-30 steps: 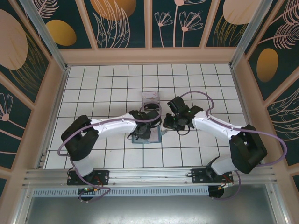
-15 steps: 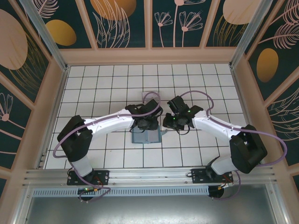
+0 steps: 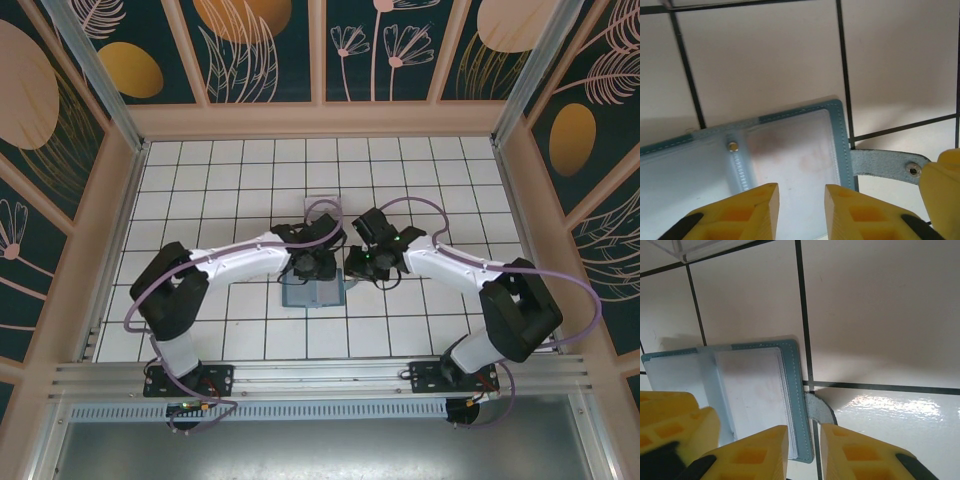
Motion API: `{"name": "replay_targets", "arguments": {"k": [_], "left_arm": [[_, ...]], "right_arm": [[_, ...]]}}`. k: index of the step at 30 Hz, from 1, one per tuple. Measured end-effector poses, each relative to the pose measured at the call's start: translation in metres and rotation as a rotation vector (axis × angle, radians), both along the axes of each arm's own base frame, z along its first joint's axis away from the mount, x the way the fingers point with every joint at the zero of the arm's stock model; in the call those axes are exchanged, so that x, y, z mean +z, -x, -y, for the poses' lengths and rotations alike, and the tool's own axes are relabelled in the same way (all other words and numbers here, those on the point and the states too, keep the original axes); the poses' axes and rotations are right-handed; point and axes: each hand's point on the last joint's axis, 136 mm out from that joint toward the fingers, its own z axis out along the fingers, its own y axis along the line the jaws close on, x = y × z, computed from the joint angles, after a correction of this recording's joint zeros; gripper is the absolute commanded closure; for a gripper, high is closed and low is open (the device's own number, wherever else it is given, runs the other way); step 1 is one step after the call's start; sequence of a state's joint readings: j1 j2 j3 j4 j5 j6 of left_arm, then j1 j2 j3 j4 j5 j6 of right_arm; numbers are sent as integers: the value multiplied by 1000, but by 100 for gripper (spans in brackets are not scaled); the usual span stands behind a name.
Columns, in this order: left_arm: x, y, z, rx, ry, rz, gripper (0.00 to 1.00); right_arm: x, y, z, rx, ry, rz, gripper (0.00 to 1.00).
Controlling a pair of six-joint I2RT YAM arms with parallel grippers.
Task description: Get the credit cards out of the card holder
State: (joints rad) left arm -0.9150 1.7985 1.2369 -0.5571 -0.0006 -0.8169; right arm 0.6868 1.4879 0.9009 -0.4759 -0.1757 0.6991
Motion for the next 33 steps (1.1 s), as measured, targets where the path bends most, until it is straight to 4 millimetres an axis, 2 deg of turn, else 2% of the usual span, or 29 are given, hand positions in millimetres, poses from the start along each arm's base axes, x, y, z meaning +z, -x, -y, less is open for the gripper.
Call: {"name": "replay_targets", "arguments": {"k": [4, 11, 17, 25, 31, 33], "left_arm": [[-7, 6, 10, -29, -48, -9, 64], [-26, 7, 15, -42, -136, -23, 61], [-41, 8, 14, -45, -187, -43, 59], [-42, 6, 16, -40, -211, -38, 58], [-43, 5, 15, -42, -227, -29, 65], [-43, 5, 15, -42, -229, -26, 72]], "right_arm": [[3, -8, 9, -45, 2, 13, 75], [13, -16, 43, -141, -14, 48, 74], [18, -14, 47, -134, -26, 70, 74], [11, -11, 59, -150, -17, 56, 74], [10, -9, 59, -149, -18, 54, 74], [11, -9, 59, -148, -21, 54, 74]]}}
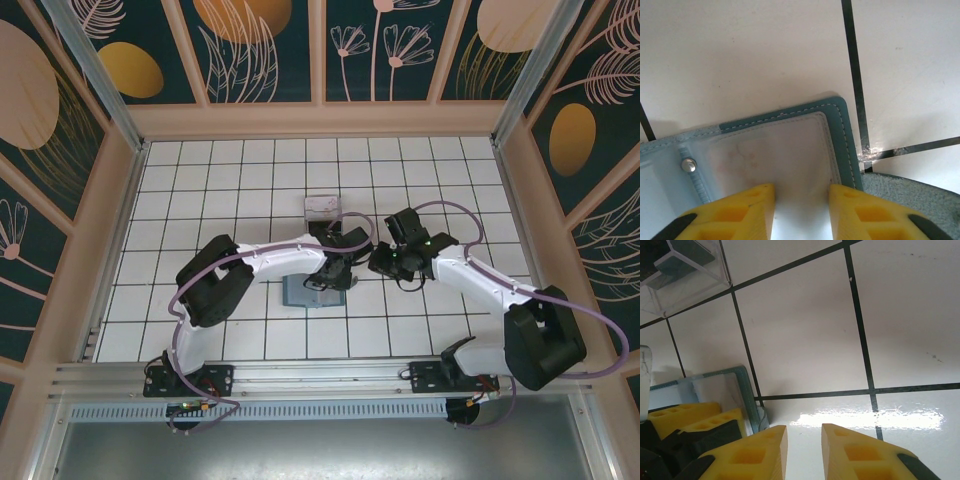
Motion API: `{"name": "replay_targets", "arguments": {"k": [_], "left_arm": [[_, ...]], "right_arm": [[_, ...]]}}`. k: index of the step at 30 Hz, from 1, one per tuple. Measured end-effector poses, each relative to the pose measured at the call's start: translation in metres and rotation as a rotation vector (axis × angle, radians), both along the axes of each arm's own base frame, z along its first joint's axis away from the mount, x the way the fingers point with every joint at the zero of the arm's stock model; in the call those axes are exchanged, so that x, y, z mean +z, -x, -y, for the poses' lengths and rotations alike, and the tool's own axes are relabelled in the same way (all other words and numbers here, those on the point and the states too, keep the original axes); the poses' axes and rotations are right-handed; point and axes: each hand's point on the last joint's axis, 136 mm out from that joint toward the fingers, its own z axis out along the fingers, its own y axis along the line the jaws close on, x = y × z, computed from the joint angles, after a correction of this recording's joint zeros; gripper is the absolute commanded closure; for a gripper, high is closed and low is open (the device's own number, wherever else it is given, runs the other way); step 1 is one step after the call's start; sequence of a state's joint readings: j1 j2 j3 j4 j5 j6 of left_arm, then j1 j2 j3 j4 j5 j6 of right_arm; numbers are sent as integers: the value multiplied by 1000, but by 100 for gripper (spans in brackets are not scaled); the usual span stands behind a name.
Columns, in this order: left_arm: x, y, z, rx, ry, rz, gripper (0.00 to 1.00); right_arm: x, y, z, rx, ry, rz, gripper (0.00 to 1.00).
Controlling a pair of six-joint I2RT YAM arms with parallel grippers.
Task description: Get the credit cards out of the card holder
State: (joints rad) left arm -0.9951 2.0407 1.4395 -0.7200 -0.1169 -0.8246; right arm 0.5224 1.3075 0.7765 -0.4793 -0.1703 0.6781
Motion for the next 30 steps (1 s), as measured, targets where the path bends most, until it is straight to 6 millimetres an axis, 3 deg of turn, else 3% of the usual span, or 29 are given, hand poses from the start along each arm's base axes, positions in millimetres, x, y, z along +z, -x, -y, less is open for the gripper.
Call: {"name": "replay_targets", "arguments": {"k": [6, 11, 18, 24, 30], "left_arm": [[0, -1, -3, -2, -14, 6, 85], [2, -1, -4, -2, -17, 13, 90], [28, -6, 4, -2, 61, 58, 91], [46, -3, 0, -1, 145, 112, 92], [29, 11, -15, -4, 203, 127, 92]], "right_arm": [[2, 0, -1, 3, -9, 3, 74], [3, 1, -1, 3, -10, 4, 74], [4, 3, -6, 21, -24, -3, 74], [3, 9, -34, 101, -55, -28, 78], [-6, 13, -55, 158, -88, -66, 80]]}}
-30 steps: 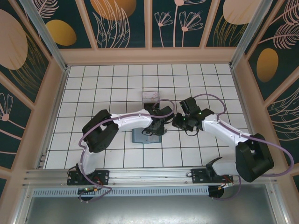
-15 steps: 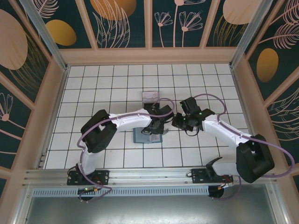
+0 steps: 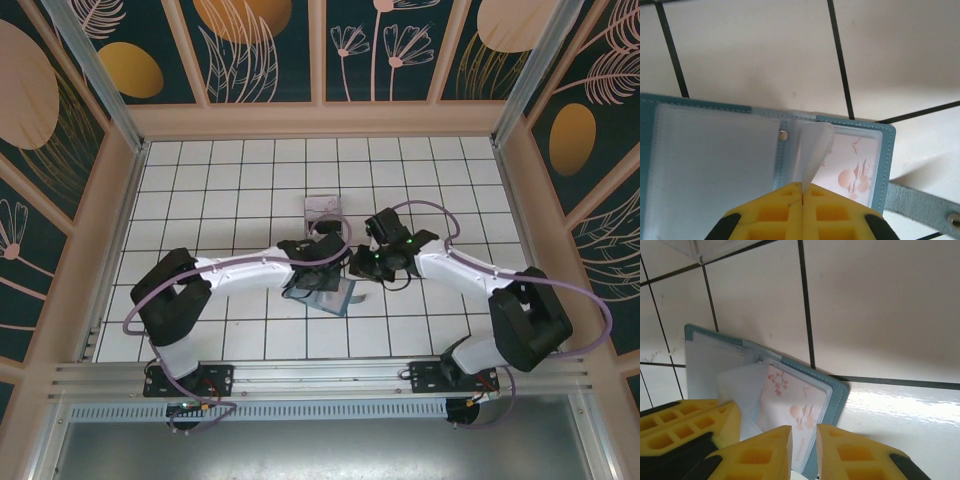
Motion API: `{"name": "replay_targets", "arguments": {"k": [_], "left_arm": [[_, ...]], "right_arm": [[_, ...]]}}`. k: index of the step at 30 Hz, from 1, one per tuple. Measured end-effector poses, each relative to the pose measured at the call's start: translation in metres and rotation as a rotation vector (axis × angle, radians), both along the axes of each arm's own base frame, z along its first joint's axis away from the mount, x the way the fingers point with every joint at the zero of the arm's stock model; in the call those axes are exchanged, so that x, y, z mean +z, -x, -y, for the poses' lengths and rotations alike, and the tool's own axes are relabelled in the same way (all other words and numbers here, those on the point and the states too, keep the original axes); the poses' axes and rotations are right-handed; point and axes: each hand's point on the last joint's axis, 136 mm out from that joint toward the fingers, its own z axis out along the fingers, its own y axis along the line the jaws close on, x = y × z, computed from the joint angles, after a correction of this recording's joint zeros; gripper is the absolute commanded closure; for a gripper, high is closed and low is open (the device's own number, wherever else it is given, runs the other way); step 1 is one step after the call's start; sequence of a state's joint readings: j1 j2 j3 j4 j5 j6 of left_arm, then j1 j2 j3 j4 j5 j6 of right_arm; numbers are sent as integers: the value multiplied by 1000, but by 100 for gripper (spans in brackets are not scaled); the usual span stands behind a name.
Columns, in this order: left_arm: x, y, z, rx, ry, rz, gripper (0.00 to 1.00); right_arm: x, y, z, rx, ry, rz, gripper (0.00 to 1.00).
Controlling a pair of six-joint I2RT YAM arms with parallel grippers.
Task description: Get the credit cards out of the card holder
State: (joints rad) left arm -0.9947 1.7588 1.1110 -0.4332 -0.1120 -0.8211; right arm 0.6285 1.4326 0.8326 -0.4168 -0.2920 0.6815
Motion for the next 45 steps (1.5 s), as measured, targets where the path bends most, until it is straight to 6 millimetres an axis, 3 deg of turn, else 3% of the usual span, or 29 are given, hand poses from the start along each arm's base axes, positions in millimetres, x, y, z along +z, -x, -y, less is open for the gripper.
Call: {"name": "replay_targets", "arguments": {"k": [4, 12, 23, 27, 35, 41, 45], "left_arm": [[-4, 4, 0, -3, 58, 11, 90], [11, 0, 1, 18, 142, 54, 86], [7, 2, -11, 32, 123, 51, 77], [25, -2, -12, 43, 151, 89, 67], [73, -8, -33, 100, 180, 198, 60], [107, -15, -59, 170, 204, 275, 64], [114, -15, -72, 191, 205, 290, 62]], "right_arm": [[-7, 3, -10, 27, -20, -31, 81], [-13, 9, -29, 66, -76, -68, 82], [-29, 12, -48, 69, -122, -119, 83], [-35, 15, -52, 71, -119, -132, 84], [-45, 26, -61, 95, -102, -162, 84], [-35, 20, -80, 119, -123, -142, 84], [-33, 16, -93, 135, -132, -134, 84]]}}
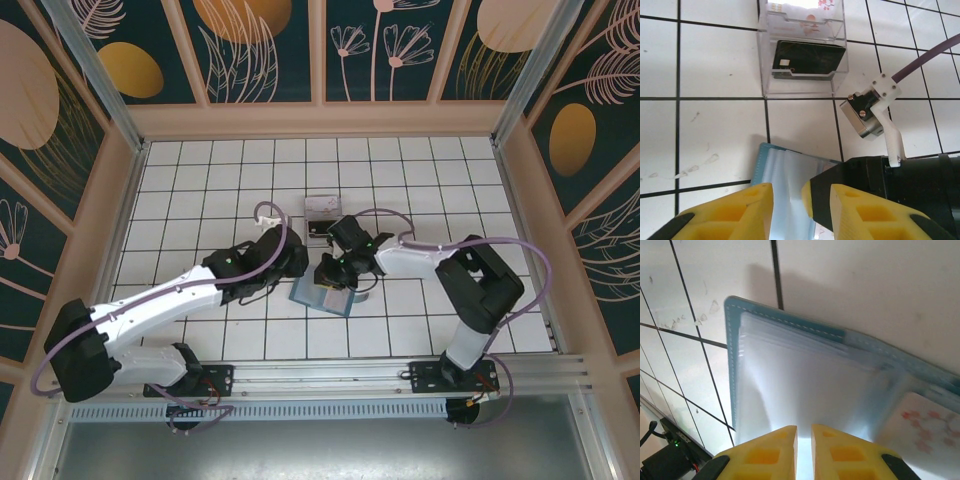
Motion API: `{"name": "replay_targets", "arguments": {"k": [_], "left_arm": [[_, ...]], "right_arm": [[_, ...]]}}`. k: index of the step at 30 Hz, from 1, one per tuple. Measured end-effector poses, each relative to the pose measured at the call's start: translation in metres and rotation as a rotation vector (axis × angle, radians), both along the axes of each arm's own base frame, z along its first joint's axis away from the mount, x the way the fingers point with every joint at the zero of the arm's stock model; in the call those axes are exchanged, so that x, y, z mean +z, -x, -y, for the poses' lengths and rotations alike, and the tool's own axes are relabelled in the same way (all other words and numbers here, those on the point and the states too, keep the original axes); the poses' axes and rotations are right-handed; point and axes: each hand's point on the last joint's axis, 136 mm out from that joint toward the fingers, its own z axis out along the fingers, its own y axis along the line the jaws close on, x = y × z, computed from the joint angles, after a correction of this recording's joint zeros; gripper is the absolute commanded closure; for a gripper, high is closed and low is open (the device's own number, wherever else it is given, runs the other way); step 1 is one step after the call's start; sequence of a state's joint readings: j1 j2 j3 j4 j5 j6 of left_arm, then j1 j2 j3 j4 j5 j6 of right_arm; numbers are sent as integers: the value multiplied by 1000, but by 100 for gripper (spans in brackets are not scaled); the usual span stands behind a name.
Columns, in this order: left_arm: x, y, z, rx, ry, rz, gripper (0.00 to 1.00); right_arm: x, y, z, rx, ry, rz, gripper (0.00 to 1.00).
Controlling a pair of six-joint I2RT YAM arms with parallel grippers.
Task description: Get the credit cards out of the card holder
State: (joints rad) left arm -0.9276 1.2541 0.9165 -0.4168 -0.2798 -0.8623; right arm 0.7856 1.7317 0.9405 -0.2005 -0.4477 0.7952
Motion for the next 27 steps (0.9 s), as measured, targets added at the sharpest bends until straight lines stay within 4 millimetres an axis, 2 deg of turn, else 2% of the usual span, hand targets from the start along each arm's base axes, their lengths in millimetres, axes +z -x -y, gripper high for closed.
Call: {"name": "replay_targets", "arguments": {"k": [6, 13, 19, 21, 25, 27], "left_arm": [[-13, 6, -10, 4, -37, -27, 61], [-15, 9, -8, -11, -31, -45, 60], [-17, 12, 3, -41, 18, -67, 61], [-19, 14, 9, -54, 43, -80, 63], [-32, 19, 26, -87, 123, -136, 76], [-37, 20, 31, -94, 149, -156, 78]], "right_arm": [[-19, -1, -11, 19, 8, -22, 84], [-19, 3, -34, 69, -23, -16, 84], [-19, 5, -42, 89, -46, -22, 84], [-18, 5, -42, 89, -46, -20, 84], [-12, 4, -40, 84, -43, -12, 84], [-15, 5, -32, 67, -17, -12, 84]]}}
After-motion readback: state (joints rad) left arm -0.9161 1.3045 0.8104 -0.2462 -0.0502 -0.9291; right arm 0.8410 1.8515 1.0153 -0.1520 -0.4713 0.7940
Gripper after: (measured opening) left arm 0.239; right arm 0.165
